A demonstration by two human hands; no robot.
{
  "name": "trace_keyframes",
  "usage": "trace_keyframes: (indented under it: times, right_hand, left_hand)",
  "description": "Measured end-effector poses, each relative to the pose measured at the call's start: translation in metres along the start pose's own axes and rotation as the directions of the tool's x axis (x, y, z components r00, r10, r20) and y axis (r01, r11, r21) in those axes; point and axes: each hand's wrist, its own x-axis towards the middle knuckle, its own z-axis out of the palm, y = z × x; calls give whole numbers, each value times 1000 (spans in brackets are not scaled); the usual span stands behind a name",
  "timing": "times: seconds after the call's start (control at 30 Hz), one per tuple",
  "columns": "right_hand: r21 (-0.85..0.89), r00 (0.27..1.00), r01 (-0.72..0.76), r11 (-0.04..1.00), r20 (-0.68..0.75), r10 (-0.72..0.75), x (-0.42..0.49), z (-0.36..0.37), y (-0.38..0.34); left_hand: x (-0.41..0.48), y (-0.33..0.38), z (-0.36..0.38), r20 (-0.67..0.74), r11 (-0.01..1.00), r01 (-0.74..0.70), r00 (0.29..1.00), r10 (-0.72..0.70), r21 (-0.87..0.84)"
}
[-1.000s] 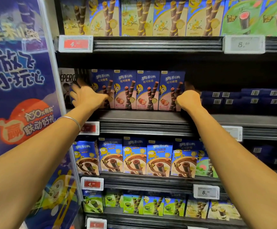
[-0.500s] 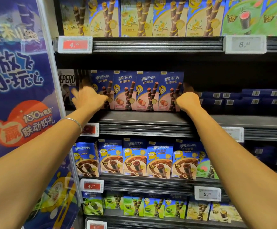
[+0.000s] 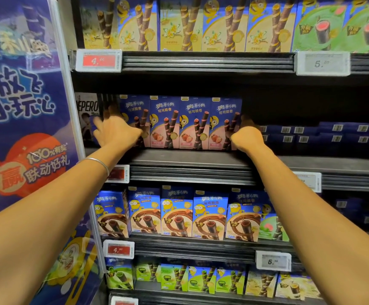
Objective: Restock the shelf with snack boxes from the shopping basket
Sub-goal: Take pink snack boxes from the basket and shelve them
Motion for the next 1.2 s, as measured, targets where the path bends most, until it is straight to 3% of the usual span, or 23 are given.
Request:
trace_keyframes:
  times: [0.17, 0.47, 0.73, 1.0, 1.1, 1.2]
  right_hand:
    - [50, 996, 57, 997, 64, -60, -2, -5, 7]
    - [328, 996, 41, 944, 66, -67, -14, -15, 15]
    - [458, 975, 215, 863, -55, -214, -58, -30, 24]
    - [608, 934, 343, 716, -137, -331, -119, -56, 54]
    - [687, 942, 299, 662, -101, -321, -160, -62, 82]
    - [747, 969, 163, 645, 2, -247, -209, -59, 127]
  left_hand:
    - [-1, 2, -7, 20, 1000, 11, 1000, -11, -2]
    - [-34, 27, -12, -47, 985, -2, 999, -6, -173]
    - [-96, 57, -13, -42, 901, -99, 995, 90, -423]
    - [-196, 69, -18, -6, 803, -216, 967, 255, -555]
    - [-247, 65, -26, 35, 749, -193, 960, 278, -634]
    - [-306, 47, -30, 119, 710, -82, 966, 229, -700]
